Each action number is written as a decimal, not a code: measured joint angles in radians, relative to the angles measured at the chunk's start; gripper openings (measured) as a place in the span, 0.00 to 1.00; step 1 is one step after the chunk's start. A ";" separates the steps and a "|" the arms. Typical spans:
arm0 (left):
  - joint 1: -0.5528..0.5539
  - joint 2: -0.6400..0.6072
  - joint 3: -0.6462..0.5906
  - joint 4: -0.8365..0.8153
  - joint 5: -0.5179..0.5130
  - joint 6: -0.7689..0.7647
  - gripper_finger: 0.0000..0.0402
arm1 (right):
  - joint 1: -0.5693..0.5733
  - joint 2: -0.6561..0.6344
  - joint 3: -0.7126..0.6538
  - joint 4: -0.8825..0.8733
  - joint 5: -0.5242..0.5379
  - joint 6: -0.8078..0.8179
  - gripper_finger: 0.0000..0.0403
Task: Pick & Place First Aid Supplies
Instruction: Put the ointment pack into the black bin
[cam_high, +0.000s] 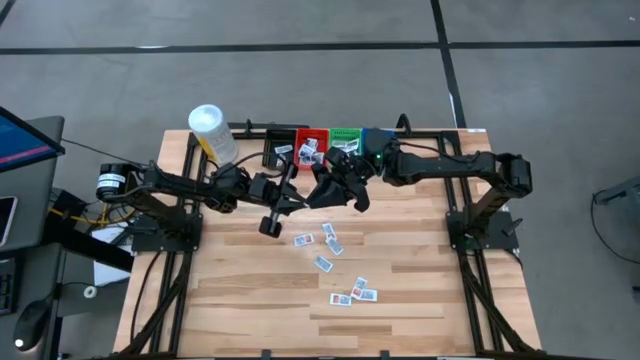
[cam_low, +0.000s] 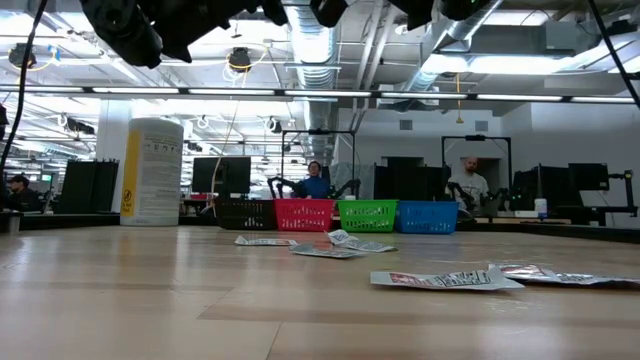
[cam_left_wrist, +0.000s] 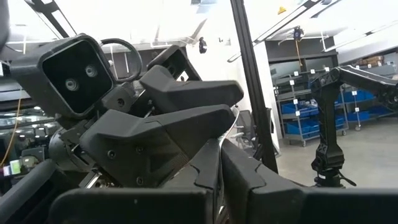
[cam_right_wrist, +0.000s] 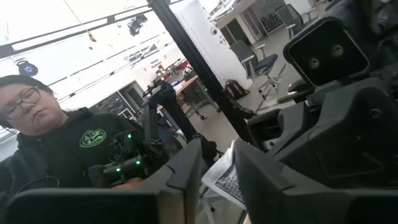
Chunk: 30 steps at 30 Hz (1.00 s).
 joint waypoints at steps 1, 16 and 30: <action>0.000 0.000 0.000 -0.001 -0.002 0.000 0.03 | -0.005 0.000 0.000 -0.003 -0.006 0.000 0.24; 0.032 0.002 0.000 -0.198 -0.010 0.000 0.02 | -0.082 0.002 0.000 -0.291 -0.164 -0.087 0.30; 0.061 0.002 -0.004 -0.287 -0.017 0.000 0.02 | -0.138 0.003 -0.001 -0.390 -0.127 -0.180 0.25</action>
